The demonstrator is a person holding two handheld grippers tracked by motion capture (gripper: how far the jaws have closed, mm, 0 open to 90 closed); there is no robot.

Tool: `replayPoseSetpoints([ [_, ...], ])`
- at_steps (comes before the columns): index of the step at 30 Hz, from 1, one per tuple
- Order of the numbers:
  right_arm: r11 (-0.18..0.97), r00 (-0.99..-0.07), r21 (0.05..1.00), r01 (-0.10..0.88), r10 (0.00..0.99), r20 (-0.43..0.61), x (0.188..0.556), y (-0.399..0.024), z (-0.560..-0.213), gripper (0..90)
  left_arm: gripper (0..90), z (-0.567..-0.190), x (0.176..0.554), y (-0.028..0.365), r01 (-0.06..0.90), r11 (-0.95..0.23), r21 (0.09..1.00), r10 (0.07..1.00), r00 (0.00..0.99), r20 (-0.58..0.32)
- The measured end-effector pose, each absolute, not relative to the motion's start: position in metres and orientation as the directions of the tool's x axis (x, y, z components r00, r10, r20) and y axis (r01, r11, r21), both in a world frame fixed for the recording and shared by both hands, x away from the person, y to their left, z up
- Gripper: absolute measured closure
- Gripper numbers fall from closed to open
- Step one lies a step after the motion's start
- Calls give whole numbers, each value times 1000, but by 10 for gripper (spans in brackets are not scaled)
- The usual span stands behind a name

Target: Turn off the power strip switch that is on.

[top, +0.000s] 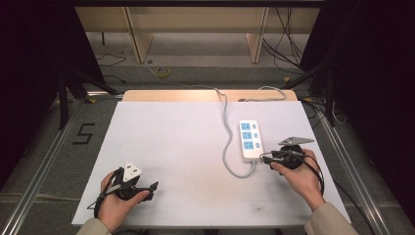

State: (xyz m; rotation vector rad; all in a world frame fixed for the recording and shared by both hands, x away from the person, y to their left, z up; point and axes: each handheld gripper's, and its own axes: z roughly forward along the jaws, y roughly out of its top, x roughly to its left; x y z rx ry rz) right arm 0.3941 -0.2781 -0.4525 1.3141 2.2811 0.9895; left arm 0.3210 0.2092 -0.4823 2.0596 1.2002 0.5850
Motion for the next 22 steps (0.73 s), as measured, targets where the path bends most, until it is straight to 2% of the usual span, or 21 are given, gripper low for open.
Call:
replayPoseSetpoints([
  [14,332,-547,739,586,835,59,355,-285,-466,511,167,-483,321,209,579,-347,738,879,474,42],
  [22,329,-547,752,571,836,49,348,-290,-470,494,163,-483,322,210,584,-344,735,883,468,41],
])
